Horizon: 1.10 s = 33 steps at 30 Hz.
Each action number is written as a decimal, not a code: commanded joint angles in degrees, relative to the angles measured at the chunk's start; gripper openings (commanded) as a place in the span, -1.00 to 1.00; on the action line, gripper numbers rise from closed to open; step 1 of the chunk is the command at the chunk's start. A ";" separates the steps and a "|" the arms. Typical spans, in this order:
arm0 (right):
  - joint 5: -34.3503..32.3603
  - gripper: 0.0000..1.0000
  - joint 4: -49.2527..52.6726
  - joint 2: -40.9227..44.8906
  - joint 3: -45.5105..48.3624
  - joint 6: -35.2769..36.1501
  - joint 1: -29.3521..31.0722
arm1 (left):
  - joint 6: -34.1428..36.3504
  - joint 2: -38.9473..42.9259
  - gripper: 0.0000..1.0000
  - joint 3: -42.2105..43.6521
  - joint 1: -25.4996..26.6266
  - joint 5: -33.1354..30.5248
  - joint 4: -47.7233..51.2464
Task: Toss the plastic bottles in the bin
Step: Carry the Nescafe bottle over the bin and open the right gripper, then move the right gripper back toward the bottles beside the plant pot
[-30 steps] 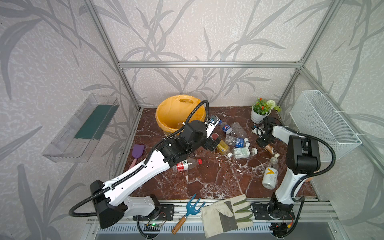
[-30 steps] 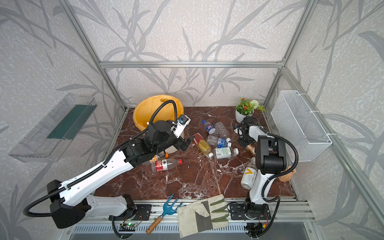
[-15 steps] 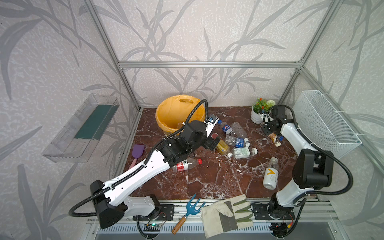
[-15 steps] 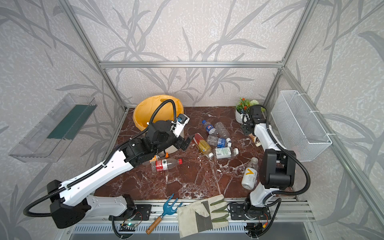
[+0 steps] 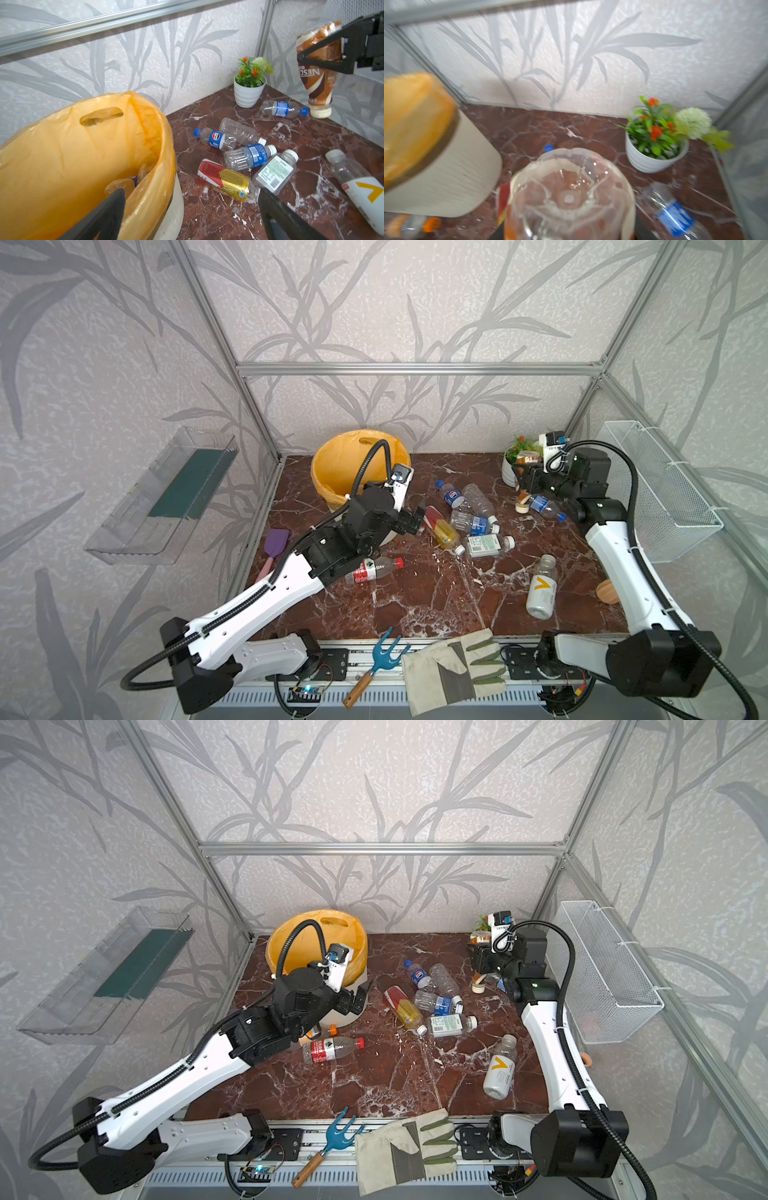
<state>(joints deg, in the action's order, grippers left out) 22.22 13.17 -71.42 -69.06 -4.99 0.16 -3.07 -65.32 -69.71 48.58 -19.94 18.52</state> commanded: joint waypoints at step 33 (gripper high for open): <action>0.69 0.98 4.24 -41.95 -66.32 -11.82 35.71 | -14.36 13.57 0.99 -0.36 -14.35 -4.66 11.94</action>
<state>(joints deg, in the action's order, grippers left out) 25.45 18.35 -120.07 -138.85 -20.14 36.64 -17.08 -52.66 -68.27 34.68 -24.73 29.23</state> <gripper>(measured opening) 0.991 0.994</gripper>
